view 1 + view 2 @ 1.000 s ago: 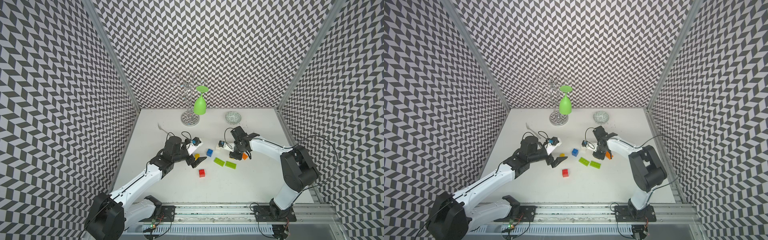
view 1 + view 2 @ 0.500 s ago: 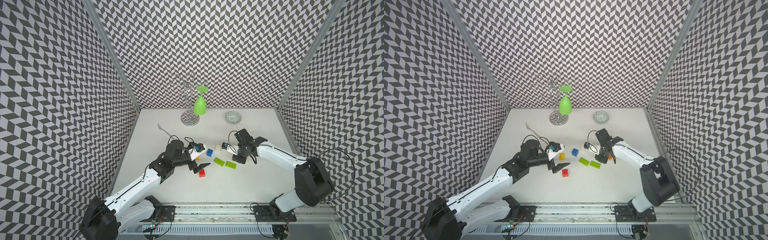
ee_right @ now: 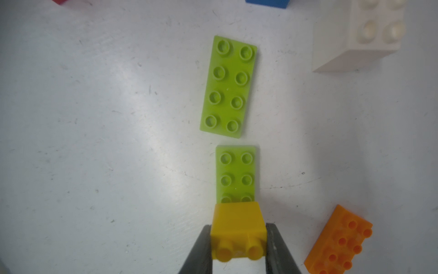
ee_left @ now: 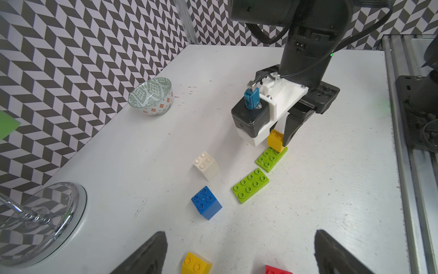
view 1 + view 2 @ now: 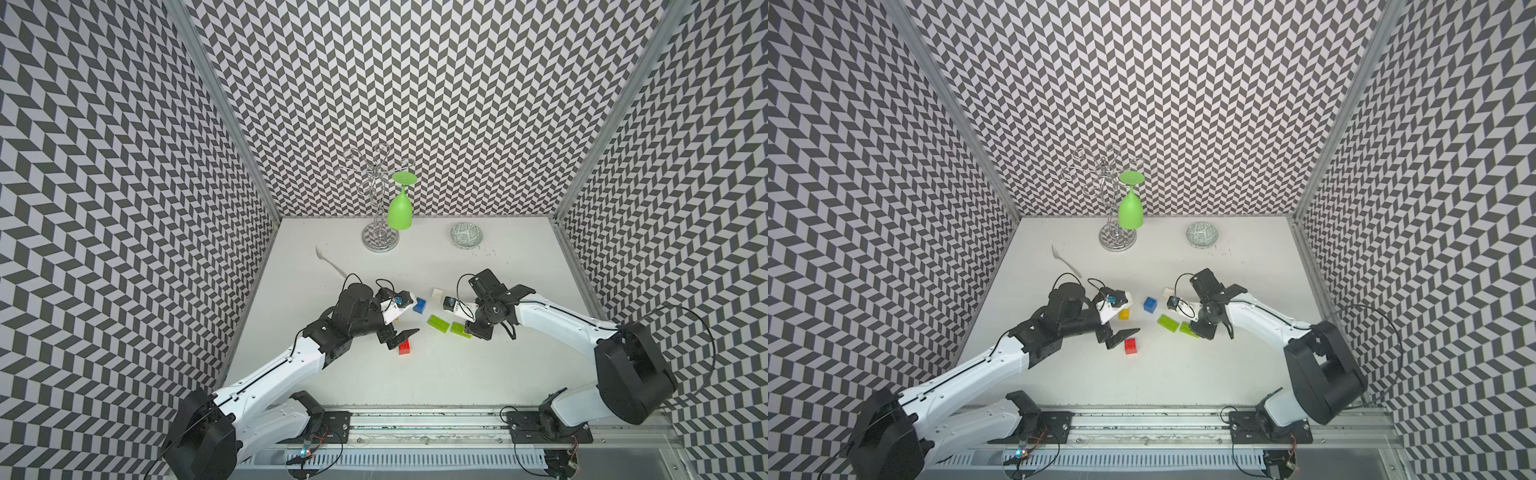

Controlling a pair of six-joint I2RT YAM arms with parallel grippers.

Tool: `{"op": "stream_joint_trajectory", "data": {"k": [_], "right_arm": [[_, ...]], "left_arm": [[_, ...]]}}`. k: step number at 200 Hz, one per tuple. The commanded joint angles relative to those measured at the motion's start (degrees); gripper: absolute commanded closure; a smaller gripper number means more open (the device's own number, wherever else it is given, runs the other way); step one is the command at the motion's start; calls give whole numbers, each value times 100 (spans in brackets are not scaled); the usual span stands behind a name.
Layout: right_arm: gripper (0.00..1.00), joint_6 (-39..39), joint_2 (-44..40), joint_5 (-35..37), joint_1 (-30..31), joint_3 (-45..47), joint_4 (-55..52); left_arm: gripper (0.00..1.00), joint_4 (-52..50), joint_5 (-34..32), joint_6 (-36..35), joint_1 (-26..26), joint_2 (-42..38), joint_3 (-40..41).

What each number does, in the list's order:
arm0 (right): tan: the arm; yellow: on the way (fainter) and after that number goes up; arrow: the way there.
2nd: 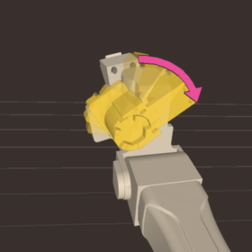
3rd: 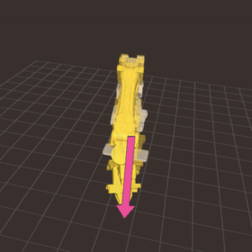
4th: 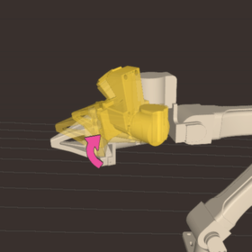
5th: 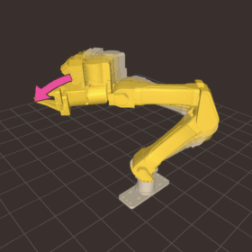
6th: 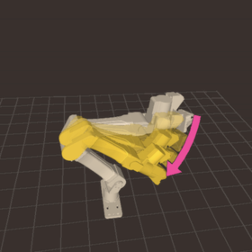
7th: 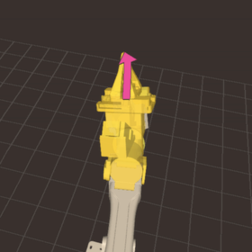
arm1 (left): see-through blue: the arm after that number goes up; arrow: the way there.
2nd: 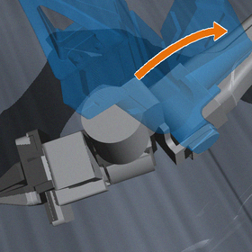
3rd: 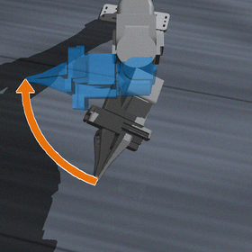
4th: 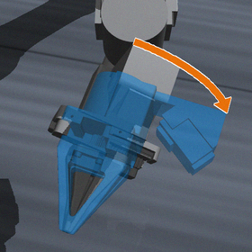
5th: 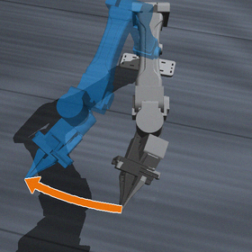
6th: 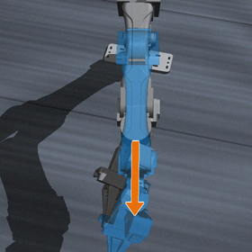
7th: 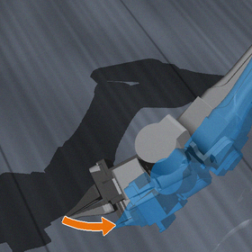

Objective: Assemble a fork with lego
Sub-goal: Assemble the lego brick with the lego brick.

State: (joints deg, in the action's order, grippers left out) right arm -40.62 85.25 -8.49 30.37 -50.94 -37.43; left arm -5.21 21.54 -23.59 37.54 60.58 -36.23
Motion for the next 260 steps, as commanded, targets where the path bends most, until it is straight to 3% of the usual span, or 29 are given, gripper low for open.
{"op": "stream_joint_trajectory", "data": {"k": [1, 117, 260], "right_arm": [[100, 65, 152, -92, 39, -76, 197], [100, 65, 174, 109, 57, 257, 341], [100, 47, 1421, 564, 171, -65, -168]], "left_arm": [[2, 10, -150, -73, 43, -37, 44], [2, 5, -194, -106, 43, -37, 54], [2, 25, -229, -119, 43, -121, 59]]}}
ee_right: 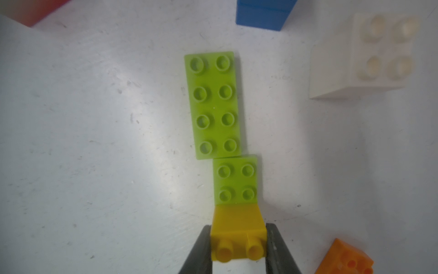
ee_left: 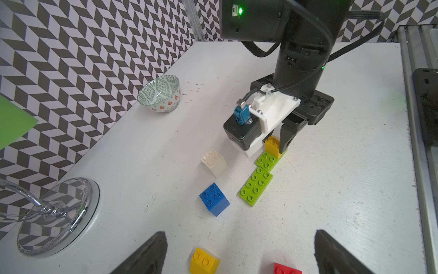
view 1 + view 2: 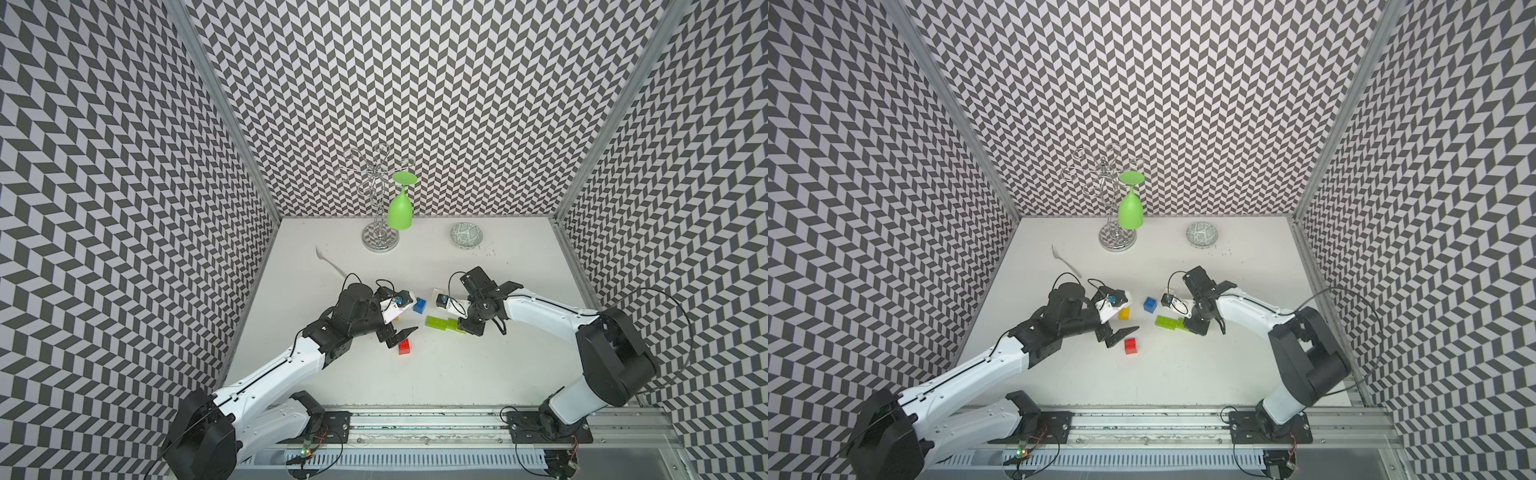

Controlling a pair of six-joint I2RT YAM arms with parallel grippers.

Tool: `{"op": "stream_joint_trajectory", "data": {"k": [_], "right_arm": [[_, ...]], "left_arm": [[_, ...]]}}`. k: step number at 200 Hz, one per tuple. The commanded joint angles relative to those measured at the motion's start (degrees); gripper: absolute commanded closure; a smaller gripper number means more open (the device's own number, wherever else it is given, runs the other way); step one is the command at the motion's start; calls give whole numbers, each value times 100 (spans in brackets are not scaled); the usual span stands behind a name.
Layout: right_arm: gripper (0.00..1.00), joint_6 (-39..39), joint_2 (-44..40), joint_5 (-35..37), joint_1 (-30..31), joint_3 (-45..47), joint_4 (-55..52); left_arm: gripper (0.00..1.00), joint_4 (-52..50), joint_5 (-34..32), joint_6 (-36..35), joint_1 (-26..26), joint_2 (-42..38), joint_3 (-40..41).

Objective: Assemble a fork with lego
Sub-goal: Assemble the lego brick with the lego brick.

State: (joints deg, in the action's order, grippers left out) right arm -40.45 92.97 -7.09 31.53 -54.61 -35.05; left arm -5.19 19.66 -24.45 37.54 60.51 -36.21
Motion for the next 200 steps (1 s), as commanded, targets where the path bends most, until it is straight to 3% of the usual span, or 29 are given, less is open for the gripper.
{"op": "stream_joint_trajectory", "data": {"k": [1, 29, 67, 145, 162, 200], "right_arm": [[100, 33, 651, 426, 55, 302, -406], [97, 37, 454, 387, 55, 302, -332], [71, 54, -86, 175, 55, 293, -225], [46, 357, -370, 93, 54, 166, -12], [36, 434, -503, 99, 55, 107, 47], [30, 550, -891, 11, 55, -236, 219]], "left_arm": [[2, 25, -41, -34, 43, -116, 59], [1, 116, -124, 74, 34, -243, 59], [1, 271, -215, 186, -18, -395, 75], [2, 368, -515, 300, -27, -468, 76], [2, 396, -525, 340, -27, -496, 72], [1, 595, -353, 896, -407, -596, -92]]}}
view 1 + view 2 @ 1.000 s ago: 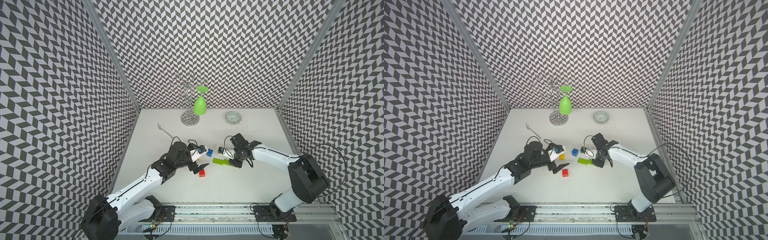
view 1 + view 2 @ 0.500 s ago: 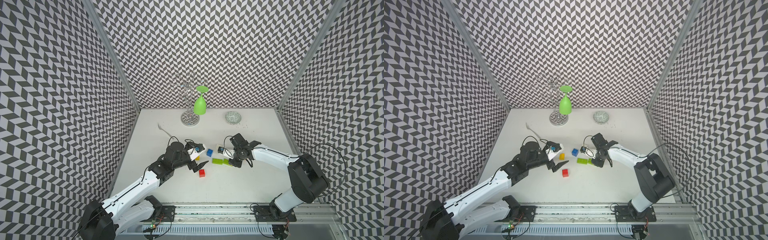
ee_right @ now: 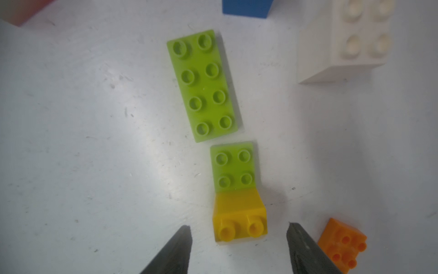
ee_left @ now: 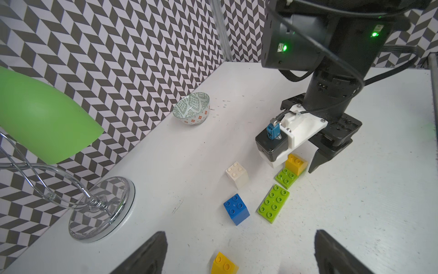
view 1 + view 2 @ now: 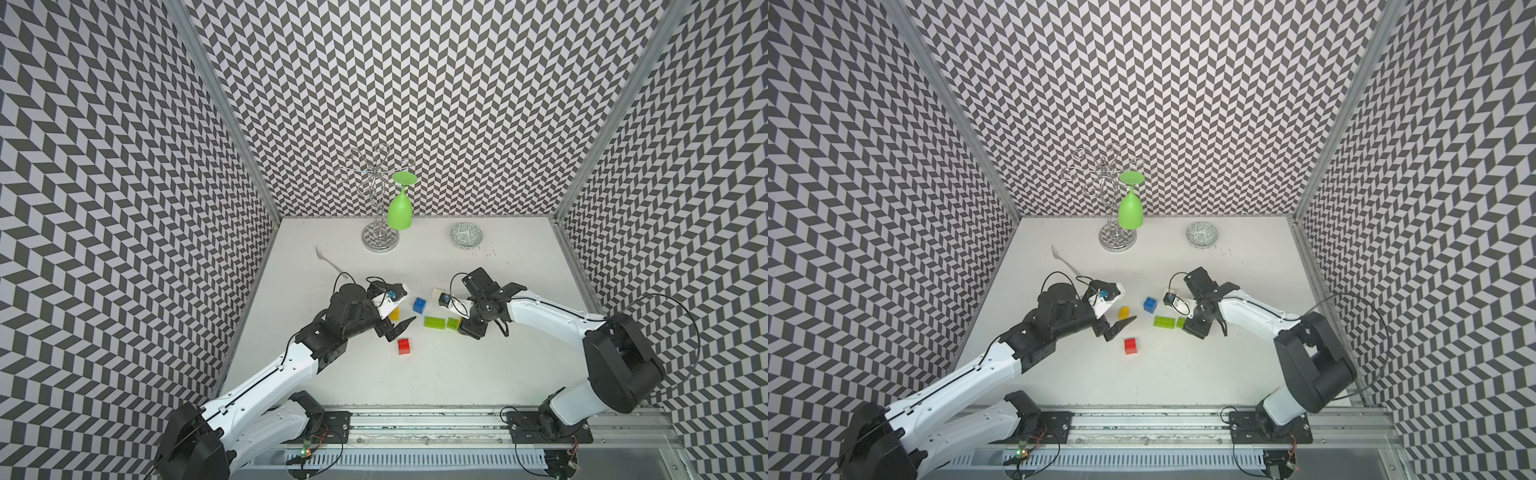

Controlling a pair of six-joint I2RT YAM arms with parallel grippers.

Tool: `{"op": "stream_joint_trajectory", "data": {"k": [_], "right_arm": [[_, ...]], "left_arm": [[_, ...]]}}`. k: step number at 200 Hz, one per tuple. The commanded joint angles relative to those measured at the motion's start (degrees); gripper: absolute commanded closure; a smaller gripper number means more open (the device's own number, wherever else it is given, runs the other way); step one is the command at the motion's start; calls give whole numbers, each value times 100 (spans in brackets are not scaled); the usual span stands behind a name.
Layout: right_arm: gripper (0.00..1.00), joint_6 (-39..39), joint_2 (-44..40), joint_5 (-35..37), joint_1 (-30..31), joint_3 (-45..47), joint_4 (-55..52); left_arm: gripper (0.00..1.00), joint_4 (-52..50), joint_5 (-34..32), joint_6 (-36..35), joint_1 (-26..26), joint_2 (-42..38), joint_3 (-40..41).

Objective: Assemble a fork with lego
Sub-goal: Assemble the lego brick with the lego brick, then pick up the lego brick from the center of the board.

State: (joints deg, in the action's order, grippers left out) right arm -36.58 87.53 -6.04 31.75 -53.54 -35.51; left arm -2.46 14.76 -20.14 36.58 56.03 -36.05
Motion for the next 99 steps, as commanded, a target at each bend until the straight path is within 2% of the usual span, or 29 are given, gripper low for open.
{"op": "stream_joint_trajectory", "data": {"k": [1, 18, 47, 69, 99], "right_arm": [[30, 166, -353, -101, 33, -356, 273], [29, 218, -377, -223, 74, -584, 292], [29, 331, -294, -371, 312, -963, 496], [29, 382, -165, -556, 607, -1222, 809], [28, 387, 182, -736, 1039, -1544, 1255]], "left_arm": [[1, 332, 156, 488, -332, -155, -106], [1, 548, 360, 1001, -744, -187, -216], [2, 680, 44, 1859, -1259, -189, -426], [1, 409, -370, 2208, -1632, -143, -608], [1, -84, -271, 2759, -2457, -13, -873]]}}
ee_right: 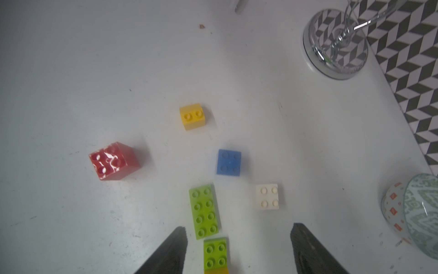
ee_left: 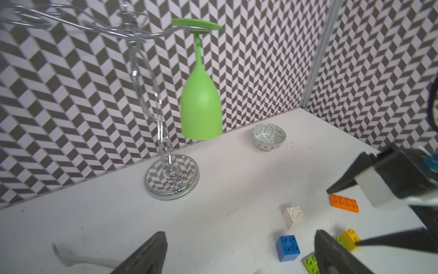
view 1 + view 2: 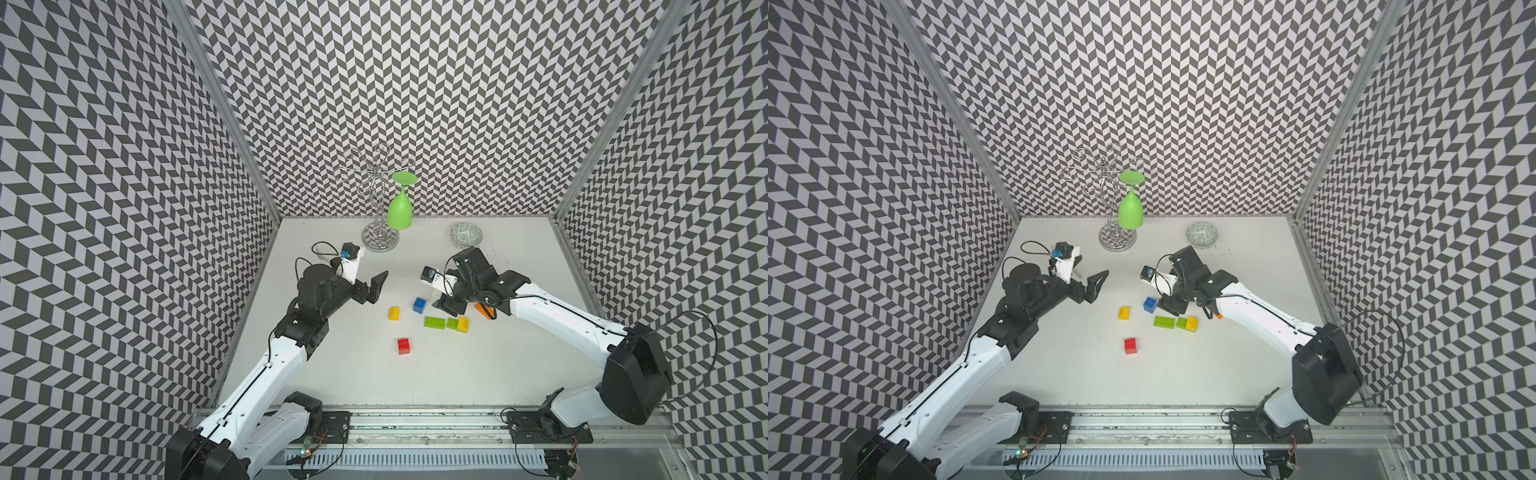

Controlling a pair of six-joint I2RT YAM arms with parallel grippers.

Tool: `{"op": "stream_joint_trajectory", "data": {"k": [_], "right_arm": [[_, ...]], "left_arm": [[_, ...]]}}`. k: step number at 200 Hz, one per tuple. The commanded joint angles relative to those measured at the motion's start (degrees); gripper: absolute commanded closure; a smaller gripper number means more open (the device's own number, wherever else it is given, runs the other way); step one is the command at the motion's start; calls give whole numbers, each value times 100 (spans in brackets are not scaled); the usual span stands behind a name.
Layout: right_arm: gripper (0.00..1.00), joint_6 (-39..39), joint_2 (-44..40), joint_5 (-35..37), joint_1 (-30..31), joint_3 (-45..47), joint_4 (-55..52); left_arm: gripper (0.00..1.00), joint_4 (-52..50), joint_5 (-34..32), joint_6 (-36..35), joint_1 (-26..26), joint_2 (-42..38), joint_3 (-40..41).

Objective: Assemble a fork with lego
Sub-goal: Pick up the lego brick from the center of the board.

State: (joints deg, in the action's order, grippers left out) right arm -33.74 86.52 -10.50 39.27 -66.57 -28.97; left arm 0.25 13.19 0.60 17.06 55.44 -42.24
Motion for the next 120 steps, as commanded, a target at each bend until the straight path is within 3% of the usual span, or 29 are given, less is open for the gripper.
{"op": "stream_joint_trajectory", "data": {"k": [1, 74, 120], "right_arm": [[28, 99, 297, -297, 298, -247, 602], [28, -120, 1780, -222, 848, -1327, 243], [28, -338, 2514, -160, 936, -1821, 107]], "left_arm": [[2, -362, -110, 699, -525, 46, -252], [2, -856, -293, 1485, -1328, 378, -127], [1, -685, -445, 1474, -1385, 327, 131]]}}
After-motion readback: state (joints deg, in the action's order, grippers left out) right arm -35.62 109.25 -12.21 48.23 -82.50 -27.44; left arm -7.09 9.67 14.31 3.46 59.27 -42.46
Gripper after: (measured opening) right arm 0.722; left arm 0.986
